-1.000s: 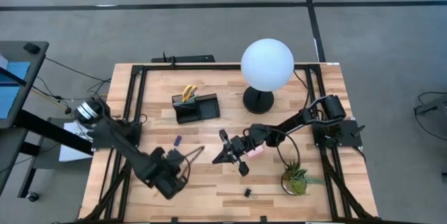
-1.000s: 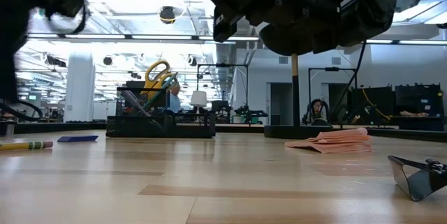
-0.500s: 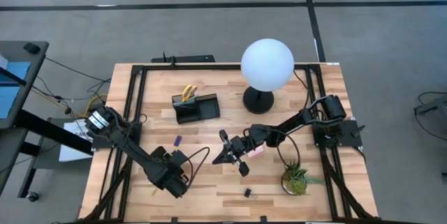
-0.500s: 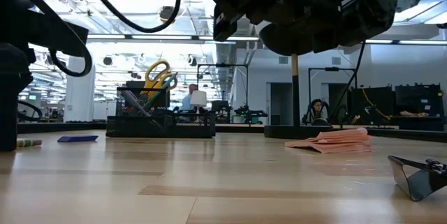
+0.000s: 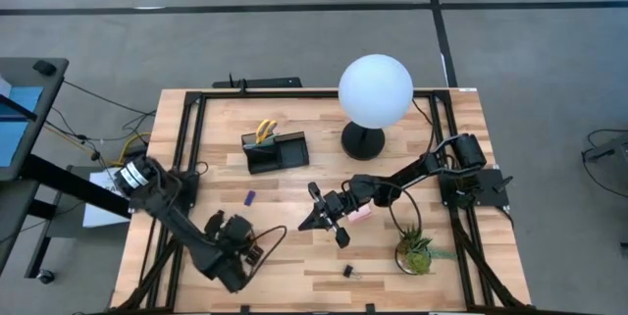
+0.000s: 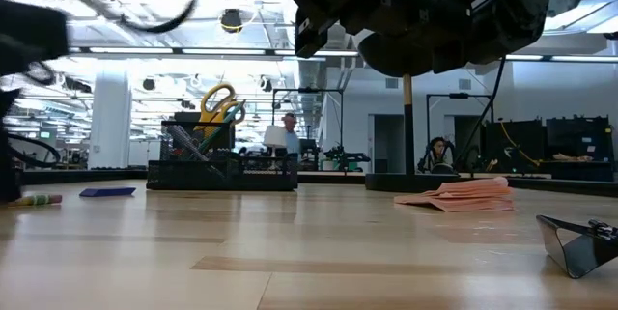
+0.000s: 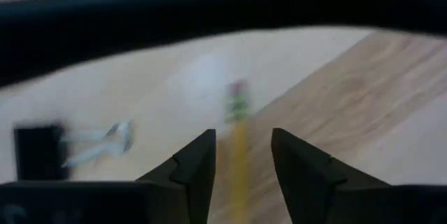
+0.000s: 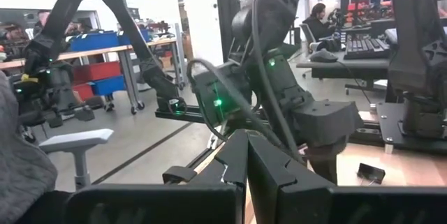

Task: Pick and place office supplies into organizer
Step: Put the yellow pencil into the black desk organizer

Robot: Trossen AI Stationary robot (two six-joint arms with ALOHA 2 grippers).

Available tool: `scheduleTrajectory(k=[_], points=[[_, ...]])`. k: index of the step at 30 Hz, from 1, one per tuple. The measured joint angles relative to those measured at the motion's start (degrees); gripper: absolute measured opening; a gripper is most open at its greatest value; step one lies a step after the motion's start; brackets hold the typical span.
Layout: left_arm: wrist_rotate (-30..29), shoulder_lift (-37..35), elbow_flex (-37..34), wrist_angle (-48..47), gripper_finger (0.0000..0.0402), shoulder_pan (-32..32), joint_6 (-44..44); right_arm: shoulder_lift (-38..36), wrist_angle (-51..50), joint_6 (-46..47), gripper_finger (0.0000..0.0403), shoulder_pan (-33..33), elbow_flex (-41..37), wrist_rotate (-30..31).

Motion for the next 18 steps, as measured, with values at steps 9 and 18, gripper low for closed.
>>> scheduleTrajectory(k=[9, 18], points=[[-11.14, 3.28, -6.34, 9.24, 0.0129, -9.62, -15.55, 0.00, -0.01, -0.04, 0.0000, -0.52, 0.00, 0.00], [-16.28, 11.74, -1.21, 4.62, 0.0129, -10.82, -18.68, 0.00, 0.00, -0.02, 0.0000, -1.79, 0.00, 0.22]])
